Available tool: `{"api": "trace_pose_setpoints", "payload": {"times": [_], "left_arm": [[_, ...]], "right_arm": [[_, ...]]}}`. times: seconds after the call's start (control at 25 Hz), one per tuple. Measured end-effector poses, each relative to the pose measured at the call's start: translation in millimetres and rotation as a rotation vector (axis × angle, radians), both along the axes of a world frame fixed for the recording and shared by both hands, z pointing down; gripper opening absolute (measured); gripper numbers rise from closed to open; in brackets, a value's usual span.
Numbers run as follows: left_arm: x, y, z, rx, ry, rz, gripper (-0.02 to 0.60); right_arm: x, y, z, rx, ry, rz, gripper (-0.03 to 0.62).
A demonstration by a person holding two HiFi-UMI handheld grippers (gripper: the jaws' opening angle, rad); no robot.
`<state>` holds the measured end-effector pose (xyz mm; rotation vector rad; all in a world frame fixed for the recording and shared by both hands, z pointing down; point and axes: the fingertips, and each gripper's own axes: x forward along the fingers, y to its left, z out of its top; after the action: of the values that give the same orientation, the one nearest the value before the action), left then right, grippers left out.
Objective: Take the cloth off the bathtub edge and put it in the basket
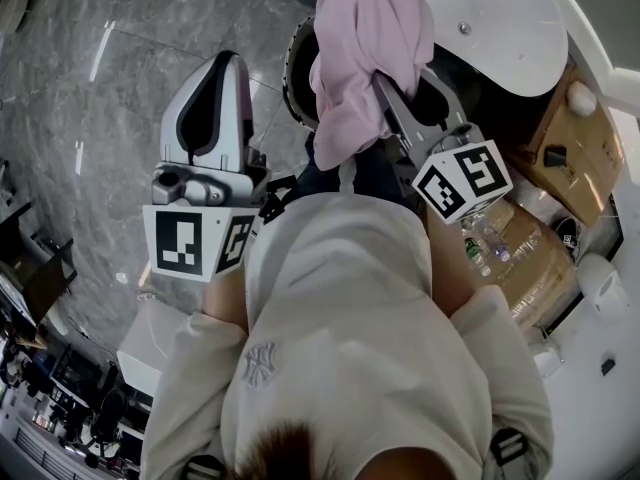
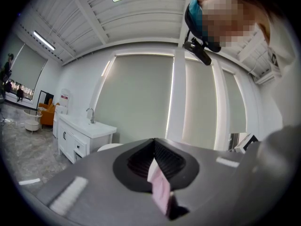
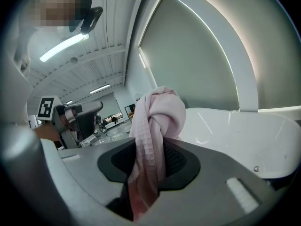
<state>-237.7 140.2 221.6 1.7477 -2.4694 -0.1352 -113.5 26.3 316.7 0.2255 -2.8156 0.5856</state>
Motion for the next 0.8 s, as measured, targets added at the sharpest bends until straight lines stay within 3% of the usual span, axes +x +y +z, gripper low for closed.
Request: {"api": "trace_pose_setpoints", "payload": {"times": [0.8], "left_arm": [[-10.3,-17.3,59.1,-0.068,0.042,0.004,0.049]], "right_arm": [[-6.6,-0.9,95.9,-0.077,0.085,-0.012,0.116]]}}
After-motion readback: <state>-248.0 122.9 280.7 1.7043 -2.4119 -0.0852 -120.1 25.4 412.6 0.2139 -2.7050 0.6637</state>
